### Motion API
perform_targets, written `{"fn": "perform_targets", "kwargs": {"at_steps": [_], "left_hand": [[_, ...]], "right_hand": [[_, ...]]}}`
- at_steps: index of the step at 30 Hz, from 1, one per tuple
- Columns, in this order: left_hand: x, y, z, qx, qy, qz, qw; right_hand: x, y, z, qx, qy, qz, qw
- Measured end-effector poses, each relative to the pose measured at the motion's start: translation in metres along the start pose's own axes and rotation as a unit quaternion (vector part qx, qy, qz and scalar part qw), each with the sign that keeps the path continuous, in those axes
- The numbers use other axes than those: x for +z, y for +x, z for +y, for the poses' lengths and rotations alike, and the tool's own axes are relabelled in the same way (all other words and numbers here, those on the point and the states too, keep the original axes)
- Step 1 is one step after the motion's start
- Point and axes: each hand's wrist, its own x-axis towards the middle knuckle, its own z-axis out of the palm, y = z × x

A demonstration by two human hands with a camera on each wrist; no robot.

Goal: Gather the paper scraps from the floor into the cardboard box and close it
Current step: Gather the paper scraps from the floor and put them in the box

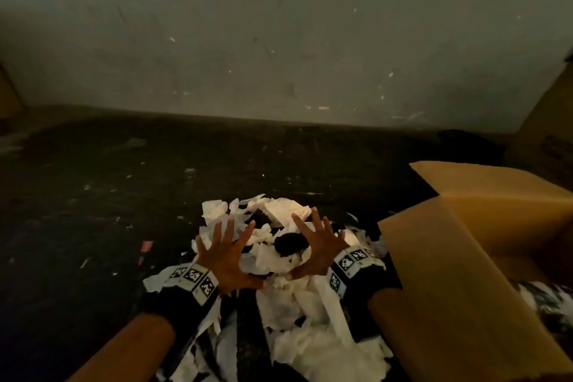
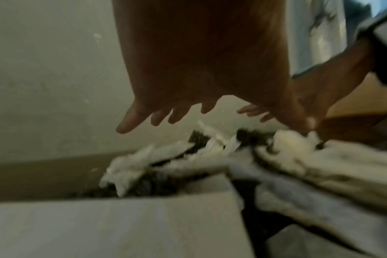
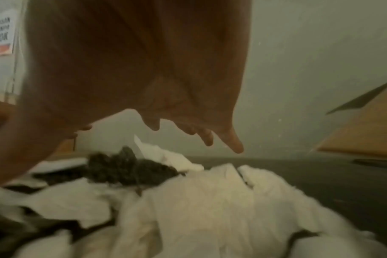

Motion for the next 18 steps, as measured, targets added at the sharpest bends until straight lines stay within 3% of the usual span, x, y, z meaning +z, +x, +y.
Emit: {"fn": "perform_targets", "kwargs": {"at_steps": [4,8,11,18], "left_hand": [[0.022,0.036,0.01,-0.063,-0.004,-0.044,0.997],[0.053,0.049,0.011,-0.078,0.001,-0.097,0.992],[0.067,0.052,0.014,-0.087,0.014,-0.086,0.992],[0.07,0.06,0.008,-0.092,-0.005,-0.051,0.994]], "right_hand": [[0.002,0.043,0.008,-0.006,-0.044,-0.027,0.999],[0.045,0.063,0.025,-0.005,-0.04,-0.063,0.997],[0.071,0.073,0.03,-0.005,-0.041,-0.059,0.997],[0.071,0.077,0.019,-0.022,-0.014,-0.041,0.999]]}}
